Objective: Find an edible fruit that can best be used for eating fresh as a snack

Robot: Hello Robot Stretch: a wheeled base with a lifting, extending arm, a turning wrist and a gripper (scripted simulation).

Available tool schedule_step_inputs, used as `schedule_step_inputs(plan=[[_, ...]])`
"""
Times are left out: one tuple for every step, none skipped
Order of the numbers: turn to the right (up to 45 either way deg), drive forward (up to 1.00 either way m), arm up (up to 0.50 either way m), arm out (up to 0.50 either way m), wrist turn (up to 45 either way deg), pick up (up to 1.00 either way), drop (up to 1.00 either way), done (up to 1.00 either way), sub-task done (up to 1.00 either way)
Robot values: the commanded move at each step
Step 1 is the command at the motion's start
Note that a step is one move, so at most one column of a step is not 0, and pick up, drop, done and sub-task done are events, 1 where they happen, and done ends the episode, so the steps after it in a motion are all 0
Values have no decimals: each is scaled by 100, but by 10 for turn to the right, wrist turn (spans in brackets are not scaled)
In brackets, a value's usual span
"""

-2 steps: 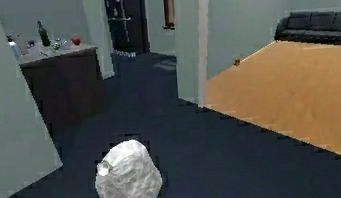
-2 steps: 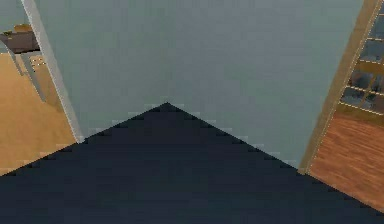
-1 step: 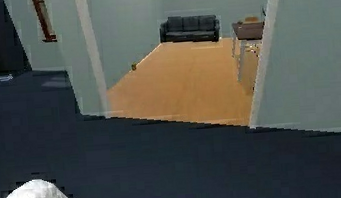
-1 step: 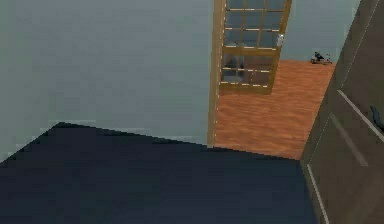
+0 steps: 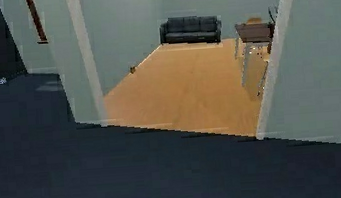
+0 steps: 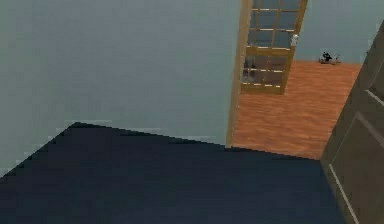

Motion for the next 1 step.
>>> schedule_step_inputs(plan=[[30, 0, 0, 0, 0, 0, 0, 0, 0]])
